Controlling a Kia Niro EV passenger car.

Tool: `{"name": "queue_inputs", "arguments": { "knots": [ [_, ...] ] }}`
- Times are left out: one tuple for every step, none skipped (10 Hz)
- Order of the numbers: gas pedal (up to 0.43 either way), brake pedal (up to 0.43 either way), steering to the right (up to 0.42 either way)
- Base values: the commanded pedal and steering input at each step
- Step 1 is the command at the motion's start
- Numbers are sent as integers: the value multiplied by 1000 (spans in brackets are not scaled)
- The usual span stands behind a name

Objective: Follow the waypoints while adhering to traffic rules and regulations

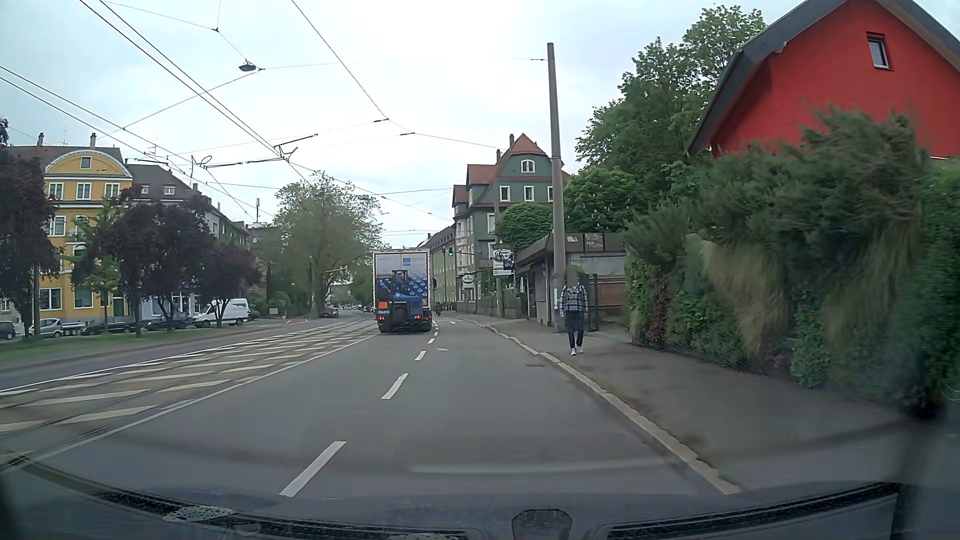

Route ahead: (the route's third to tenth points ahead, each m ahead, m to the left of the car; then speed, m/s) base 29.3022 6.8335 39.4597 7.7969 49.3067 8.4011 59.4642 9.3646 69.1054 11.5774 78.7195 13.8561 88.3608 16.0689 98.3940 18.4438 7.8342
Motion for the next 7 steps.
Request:
{"name": "queue_inputs", "arguments": {
  "knots": [
    [157, 0, -36],
    [157, 0, -35],
    [138, 0, -34],
    [130, 0, -32],
    [130, 0, -26],
    [130, 0, -21],
    [130, 0, -19]
  ]
}}
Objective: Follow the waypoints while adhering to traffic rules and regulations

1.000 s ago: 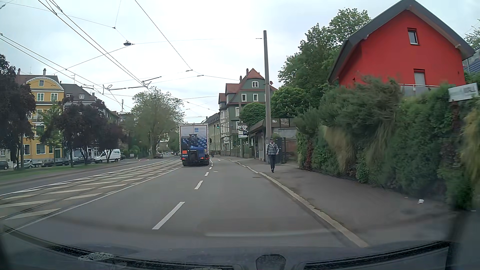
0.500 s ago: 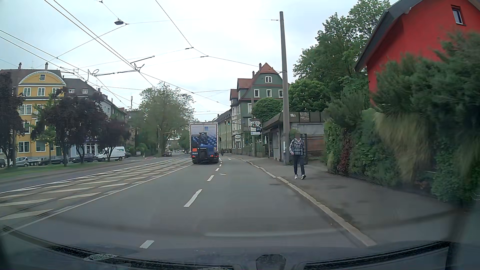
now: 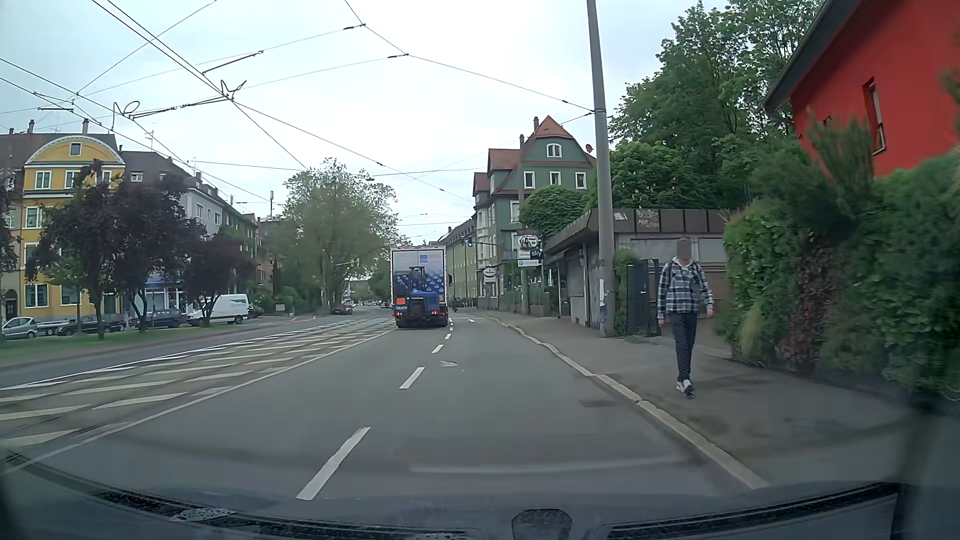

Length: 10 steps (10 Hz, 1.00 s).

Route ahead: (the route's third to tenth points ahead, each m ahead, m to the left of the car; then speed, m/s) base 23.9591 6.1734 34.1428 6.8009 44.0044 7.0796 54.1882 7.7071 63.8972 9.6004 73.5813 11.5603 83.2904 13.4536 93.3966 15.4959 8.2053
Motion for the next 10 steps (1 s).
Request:
{"name": "queue_inputs", "arguments": {
  "knots": [
    [130, 0, -17],
    [130, 0, -18],
    [130, 0, -17],
    [130, 0, -16],
    [130, 0, -15],
    [130, 0, -13],
    [130, 0, -12],
    [130, 0, -11],
    [130, 0, -11],
    [130, 0, -11]
  ]
}}
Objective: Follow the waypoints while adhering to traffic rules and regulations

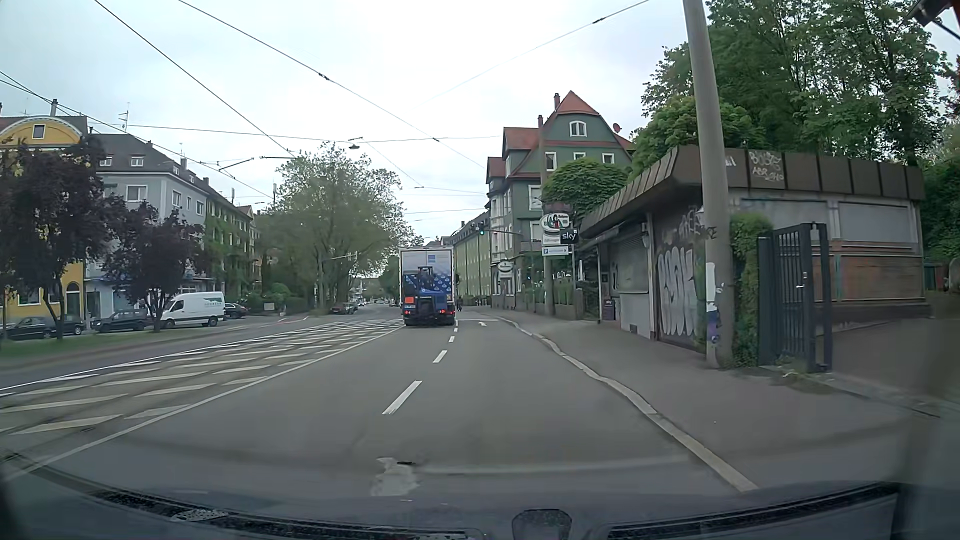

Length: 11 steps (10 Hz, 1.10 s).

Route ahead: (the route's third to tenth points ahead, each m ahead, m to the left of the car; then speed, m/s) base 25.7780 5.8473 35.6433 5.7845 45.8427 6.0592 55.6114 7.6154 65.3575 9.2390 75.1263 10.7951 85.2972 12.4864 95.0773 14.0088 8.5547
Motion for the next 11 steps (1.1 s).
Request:
{"name": "queue_inputs", "arguments": {
  "knots": [
    [130, 0, -10],
    [130, 0, -10],
    [130, 0, -10],
    [130, 0, -10],
    [118, 0, -9],
    [118, 0, -8],
    [118, 0, -8],
    [118, 0, -8],
    [118, 0, -9],
    [118, 0, -9],
    [118, 0, -9]
  ]
}}
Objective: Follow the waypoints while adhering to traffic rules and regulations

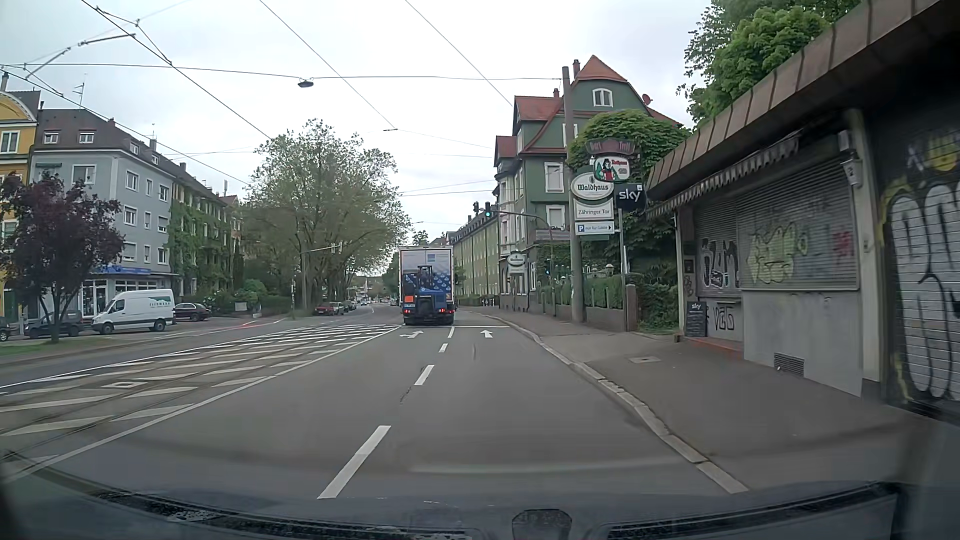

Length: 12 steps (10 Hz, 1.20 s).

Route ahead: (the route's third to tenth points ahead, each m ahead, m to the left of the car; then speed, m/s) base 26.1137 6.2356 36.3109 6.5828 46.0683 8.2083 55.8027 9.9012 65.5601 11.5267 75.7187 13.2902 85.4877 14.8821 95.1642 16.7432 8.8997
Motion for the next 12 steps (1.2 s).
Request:
{"name": "queue_inputs", "arguments": {
  "knots": [
    [118, 0, -9],
    [118, 0, -10],
    [110, 0, -10],
    [98, 0, -10],
    [98, 0, -11],
    [87, 0, -12],
    [87, 0, -13],
    [87, 0, -14],
    [87, 0, -15],
    [87, 0, -15],
    [87, 0, -15],
    [87, 0, -15]
  ]
}}
